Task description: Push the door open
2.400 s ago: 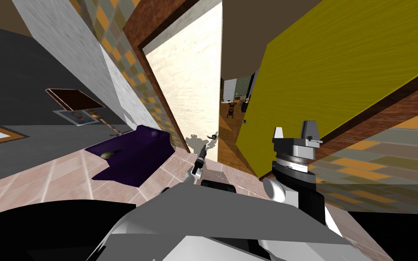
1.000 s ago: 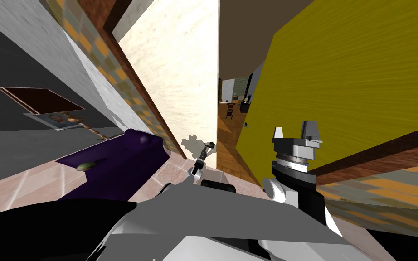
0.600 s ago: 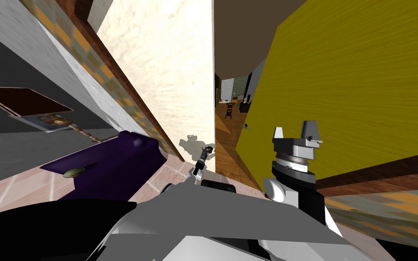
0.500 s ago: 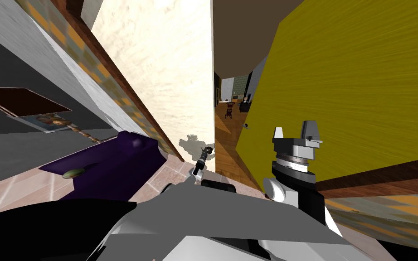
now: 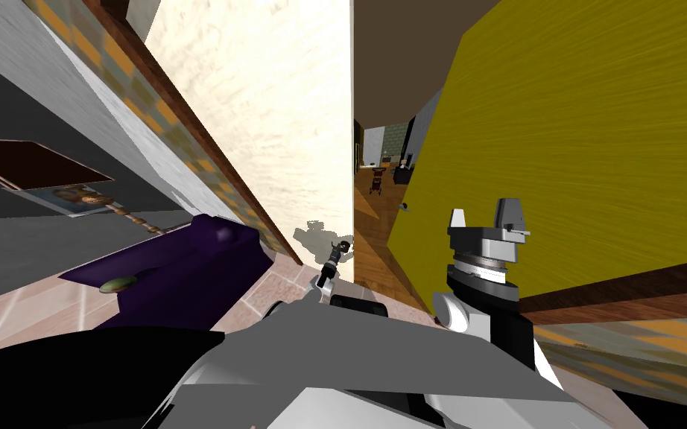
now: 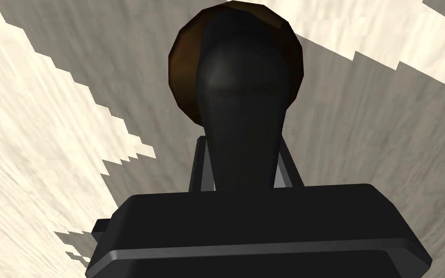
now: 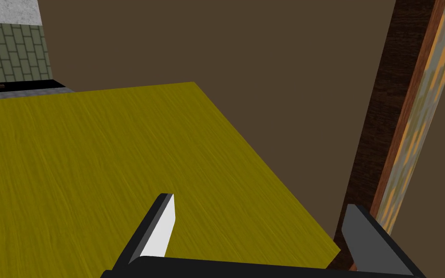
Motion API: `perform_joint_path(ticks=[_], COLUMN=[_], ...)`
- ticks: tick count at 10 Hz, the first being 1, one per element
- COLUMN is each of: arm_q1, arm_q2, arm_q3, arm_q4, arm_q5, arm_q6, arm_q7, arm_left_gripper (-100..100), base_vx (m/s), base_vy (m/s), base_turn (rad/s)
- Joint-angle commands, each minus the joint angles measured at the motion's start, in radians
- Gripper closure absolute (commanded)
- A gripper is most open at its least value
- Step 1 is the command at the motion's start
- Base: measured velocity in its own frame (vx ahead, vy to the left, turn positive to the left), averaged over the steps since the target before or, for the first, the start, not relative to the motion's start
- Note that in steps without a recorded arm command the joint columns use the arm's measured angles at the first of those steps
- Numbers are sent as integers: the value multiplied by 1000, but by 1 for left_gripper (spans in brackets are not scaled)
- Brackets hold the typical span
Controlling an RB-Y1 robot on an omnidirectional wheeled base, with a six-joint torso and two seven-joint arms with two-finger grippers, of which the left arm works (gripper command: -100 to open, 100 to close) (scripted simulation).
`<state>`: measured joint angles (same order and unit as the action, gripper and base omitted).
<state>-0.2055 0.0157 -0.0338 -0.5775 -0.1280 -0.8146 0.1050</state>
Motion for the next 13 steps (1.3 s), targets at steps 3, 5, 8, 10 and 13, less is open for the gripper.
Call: perform_joint_path(ticks=[3,5,8,10,13], arm_q1=[0,0,0,0,0], arm_q2=[13,16,29,34,44], arm_q3=[15,18,39,48,76], arm_q4=[0,1,1,1,2], arm_q5=[9,11,23,29,45], arm_q6=[0,1,1,1,2], arm_q7=[-8,-10,-22,-28,-43], arm_left_gripper=[100,100,100,100,100], base_vx=[84,113,123,152,116], base_vy=[-29,-53,-50,-68,-59], base_turn=[24,14,33,43,47])
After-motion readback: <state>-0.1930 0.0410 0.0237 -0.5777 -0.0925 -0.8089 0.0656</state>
